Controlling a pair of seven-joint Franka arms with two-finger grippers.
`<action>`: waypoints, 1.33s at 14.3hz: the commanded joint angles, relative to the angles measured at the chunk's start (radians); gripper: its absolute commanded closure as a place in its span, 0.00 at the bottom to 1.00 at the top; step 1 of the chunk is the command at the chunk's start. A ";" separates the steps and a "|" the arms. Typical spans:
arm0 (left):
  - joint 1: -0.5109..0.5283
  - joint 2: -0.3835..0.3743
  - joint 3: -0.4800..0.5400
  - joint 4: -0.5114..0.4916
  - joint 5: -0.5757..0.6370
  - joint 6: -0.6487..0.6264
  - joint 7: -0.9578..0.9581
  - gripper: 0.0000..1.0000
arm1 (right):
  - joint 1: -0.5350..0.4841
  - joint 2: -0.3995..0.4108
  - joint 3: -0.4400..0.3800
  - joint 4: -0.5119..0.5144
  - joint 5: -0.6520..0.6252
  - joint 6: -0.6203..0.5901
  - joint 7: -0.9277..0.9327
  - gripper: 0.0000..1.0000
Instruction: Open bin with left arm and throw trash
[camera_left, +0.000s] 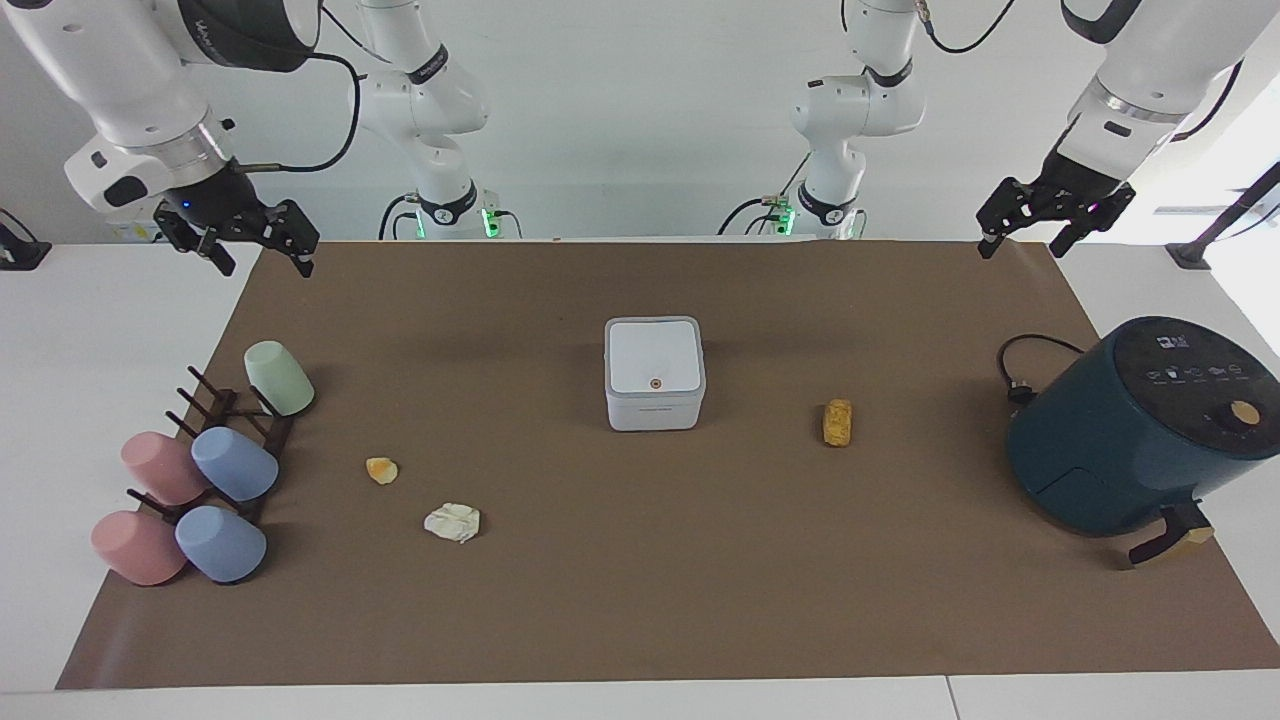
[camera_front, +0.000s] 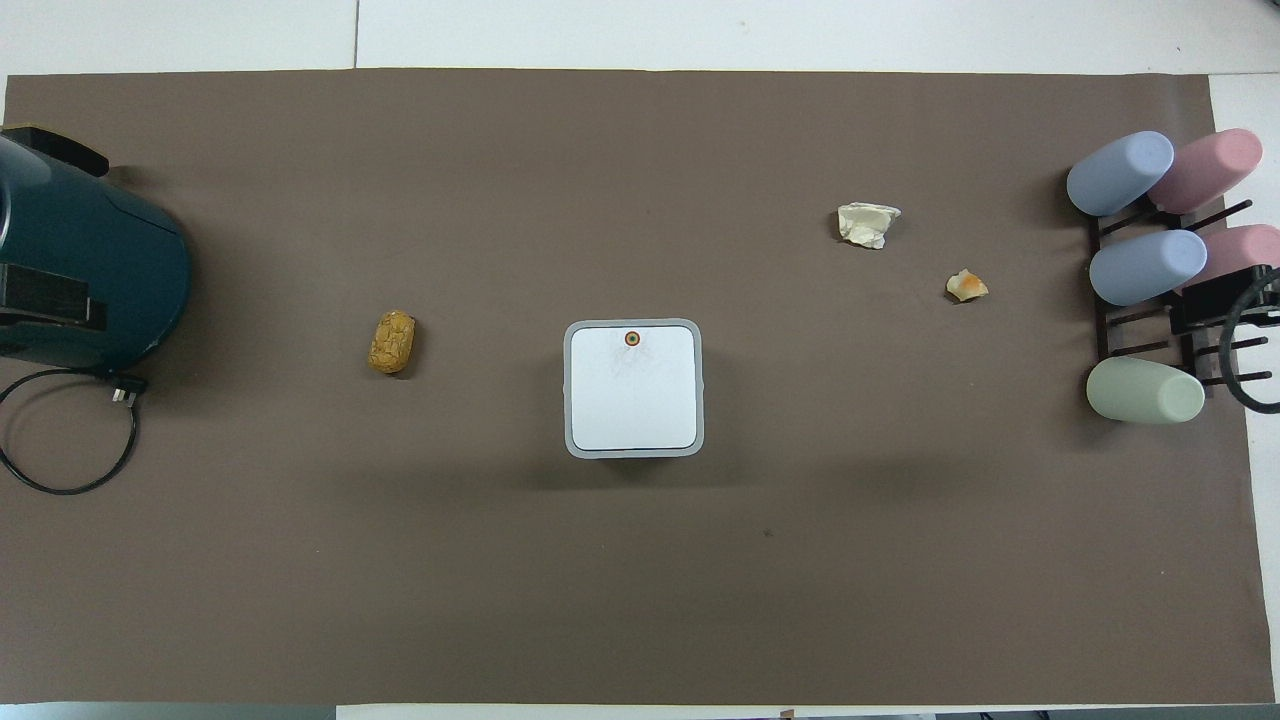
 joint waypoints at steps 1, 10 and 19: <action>0.002 -0.027 -0.005 -0.034 0.001 0.018 0.010 0.00 | 0.000 -0.006 0.003 -0.005 0.009 0.016 -0.008 0.00; -0.018 -0.044 -0.016 -0.040 0.000 0.021 -0.010 0.00 | -0.010 -0.009 0.003 -0.010 0.020 0.014 -0.005 0.00; -0.253 -0.042 -0.065 -0.151 -0.005 0.275 -0.212 1.00 | 0.000 -0.010 0.003 -0.016 0.021 0.020 -0.020 0.00</action>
